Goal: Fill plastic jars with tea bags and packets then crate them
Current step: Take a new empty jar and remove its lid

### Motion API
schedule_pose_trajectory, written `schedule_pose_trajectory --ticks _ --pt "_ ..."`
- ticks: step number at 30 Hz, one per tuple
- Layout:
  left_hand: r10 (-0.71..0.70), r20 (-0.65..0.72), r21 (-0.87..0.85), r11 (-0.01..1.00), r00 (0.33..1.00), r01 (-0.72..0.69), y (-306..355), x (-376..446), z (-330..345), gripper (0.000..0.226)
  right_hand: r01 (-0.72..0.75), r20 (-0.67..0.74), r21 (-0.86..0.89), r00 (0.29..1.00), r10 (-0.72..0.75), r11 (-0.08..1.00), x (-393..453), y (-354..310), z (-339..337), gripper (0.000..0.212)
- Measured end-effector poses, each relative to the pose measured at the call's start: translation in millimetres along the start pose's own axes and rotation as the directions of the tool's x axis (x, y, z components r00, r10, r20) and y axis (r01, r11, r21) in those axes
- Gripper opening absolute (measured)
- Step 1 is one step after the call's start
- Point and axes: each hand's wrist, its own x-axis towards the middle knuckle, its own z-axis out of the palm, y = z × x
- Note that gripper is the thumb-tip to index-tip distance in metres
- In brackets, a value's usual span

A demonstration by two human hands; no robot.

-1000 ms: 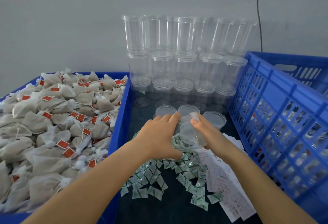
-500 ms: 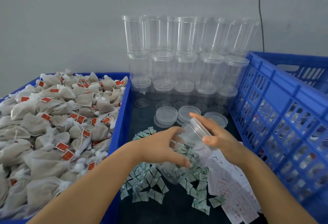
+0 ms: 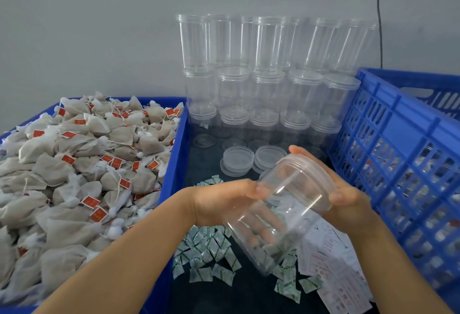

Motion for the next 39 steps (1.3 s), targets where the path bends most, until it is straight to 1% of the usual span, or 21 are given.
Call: schedule_pose_trajectory --ticks 3,5,6,8,9,11,12,13,14,16,17,19,21,23,24,27,31,33,36,37,39 --pt "-0.011 0.062 -0.119 0.993 0.998 0.018 1 -3 -4 0.094 -0.001 -0.029 0.086 1.0 0.004 0.996 2 3 3 0.087" --pt "-0.003 0.058 -0.131 0.991 0.998 0.011 2 -5 -6 0.083 -0.016 -0.032 0.084 0.999 0.019 0.996 3 4 2 0.087" --pt "-0.002 0.02 -0.101 0.995 1.0 0.004 2 -4 -6 0.074 -0.03 -0.067 0.038 0.997 0.033 0.999 4 4 3 0.086" --pt "-0.008 -0.18 0.073 0.997 0.984 0.021 -1 -1 -4 0.072 -0.092 -0.135 -0.076 0.987 0.081 0.993 11 0 3 0.075" --pt "0.011 -0.304 0.193 0.98 0.953 0.05 -2 2 -3 0.079 -0.138 -0.211 -0.095 0.971 0.116 0.986 14 0 1 0.067" --pt "0.12 -0.483 0.425 0.898 0.867 0.113 -5 7 -2 0.093 -0.204 -0.367 -0.084 0.916 0.16 0.975 14 9 -11 0.068" --pt "0.195 -0.54 0.547 0.82 0.819 0.165 -8 9 -4 0.098 -0.266 -0.438 -0.053 0.872 0.217 0.962 14 13 -16 0.08" --pt "0.279 -0.573 0.668 0.703 0.77 0.243 -10 10 -7 0.102 -0.342 -0.493 -0.008 0.819 0.294 0.94 13 13 -16 0.096" --pt "0.369 -0.582 0.766 0.546 0.724 0.338 -12 10 -10 0.104 -0.416 -0.525 0.027 0.767 0.367 0.909 11 18 -20 0.108" --pt "0.532 -0.531 0.839 0.224 0.659 0.495 -13 9 -12 0.103 -0.526 -0.514 0.083 0.705 0.488 0.847 11 20 -15 0.115" --pt "0.589 -0.482 0.842 0.109 0.648 0.528 -12 9 -10 0.1 -0.561 -0.483 0.109 0.692 0.537 0.821 12 18 -10 0.116" --pt "0.662 -0.37 0.842 -0.058 0.652 0.536 -10 9 -3 0.096 -0.62 -0.421 0.102 0.682 0.598 0.778 14 17 -2 0.117" --pt "0.703 -0.269 0.825 -0.184 0.659 0.533 -9 11 5 0.093 -0.635 -0.4 0.09 0.683 0.611 0.768 17 18 1 0.111" --pt "0.7 -0.217 0.797 -0.276 0.68 0.537 -8 12 9 0.093 -0.598 -0.41 0.123 0.696 0.59 0.792 20 16 3 0.102" --pt "0.702 -0.202 0.788 -0.297 0.683 0.539 -7 13 10 0.092 -0.579 -0.42 0.13 0.703 0.574 0.805 20 15 2 0.099" --pt "0.7 -0.217 0.804 -0.267 0.68 0.532 -6 13 13 0.09 -0.554 -0.446 0.065 0.728 0.521 0.83 18 12 -1 0.093" --pt "0.605 -0.316 0.851 -0.16 0.731 0.499 -10 16 11 0.095 -0.567 -0.461 -0.13 0.761 0.457 0.813 13 8 -3 0.087" --pt "0.599 -0.34 0.877 -0.075 0.725 0.474 -12 16 8 0.097 -0.538 -0.429 -0.203 0.8 0.419 0.818 12 7 -1 0.076" --pt "0.579 -0.37 0.909 0.064 0.726 0.412 -14 16 6 0.1 -0.48 -0.411 -0.244 0.838 0.359 0.842 11 4 -3 0.059" --pt "0.562 -0.389 0.912 0.123 0.73 0.391 -14 15 6 0.1 -0.46 -0.409 -0.245 0.847 0.339 0.853 11 3 -3 0.053" --pt "0.498 -0.446 0.894 0.294 0.744 0.339 -15 14 5 0.102 -0.404 -0.413 -0.227 0.864 0.288 0.886 11 2 -7 0.048"
